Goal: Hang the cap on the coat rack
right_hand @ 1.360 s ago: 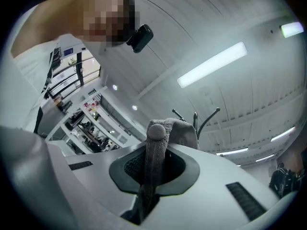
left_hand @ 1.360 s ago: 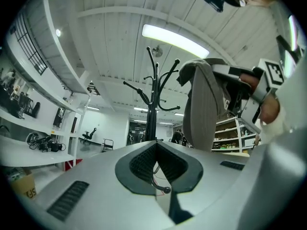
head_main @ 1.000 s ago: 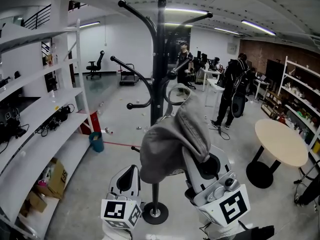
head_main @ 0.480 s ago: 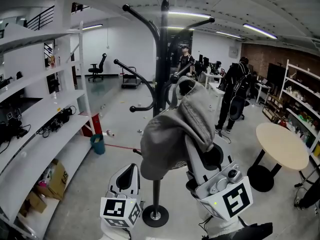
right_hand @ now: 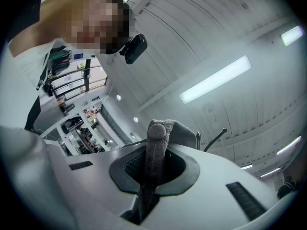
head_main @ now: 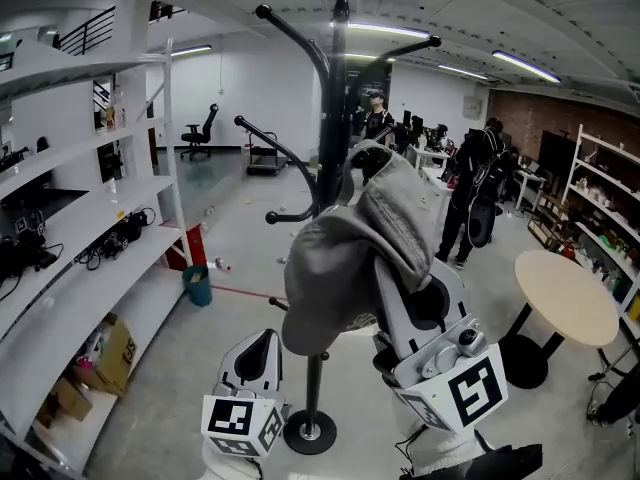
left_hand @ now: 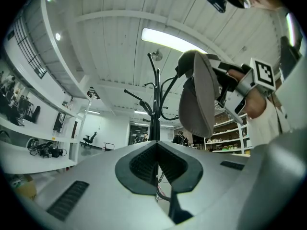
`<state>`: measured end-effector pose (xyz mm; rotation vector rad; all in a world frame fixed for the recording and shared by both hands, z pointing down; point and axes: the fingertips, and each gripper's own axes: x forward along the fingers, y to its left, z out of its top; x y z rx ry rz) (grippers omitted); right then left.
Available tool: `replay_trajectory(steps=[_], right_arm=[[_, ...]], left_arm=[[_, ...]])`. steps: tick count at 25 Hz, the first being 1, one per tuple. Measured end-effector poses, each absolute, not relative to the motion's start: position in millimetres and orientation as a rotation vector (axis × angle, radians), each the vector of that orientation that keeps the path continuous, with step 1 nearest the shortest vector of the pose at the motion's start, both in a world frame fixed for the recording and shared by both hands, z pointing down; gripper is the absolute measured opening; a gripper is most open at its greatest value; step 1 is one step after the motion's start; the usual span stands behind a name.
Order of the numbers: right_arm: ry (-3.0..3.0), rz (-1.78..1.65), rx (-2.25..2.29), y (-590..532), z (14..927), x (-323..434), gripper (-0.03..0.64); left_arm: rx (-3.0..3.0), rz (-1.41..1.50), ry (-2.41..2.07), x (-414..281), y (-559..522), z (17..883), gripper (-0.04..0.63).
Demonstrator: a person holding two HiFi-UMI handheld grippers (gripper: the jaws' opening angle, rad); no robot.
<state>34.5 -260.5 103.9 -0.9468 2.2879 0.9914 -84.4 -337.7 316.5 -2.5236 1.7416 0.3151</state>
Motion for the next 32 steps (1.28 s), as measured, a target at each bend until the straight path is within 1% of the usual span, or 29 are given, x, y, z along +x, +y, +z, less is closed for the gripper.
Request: replay_trajectory(steps=[11, 32], right_arm=[[2.322, 0.844, -0.974, -294.8, 118.3, 36.4, 0.023], [2.407, 0.677, -1.041, -351.8, 157.2, 29.4, 0.023]], left_arm=[[-2.544, 0.314, 1.762, -85.5, -342.3, 326.1, 0.003], [-2.567, 0.281, 1.796, -85.4, -354.9, 346.0, 0.003]])
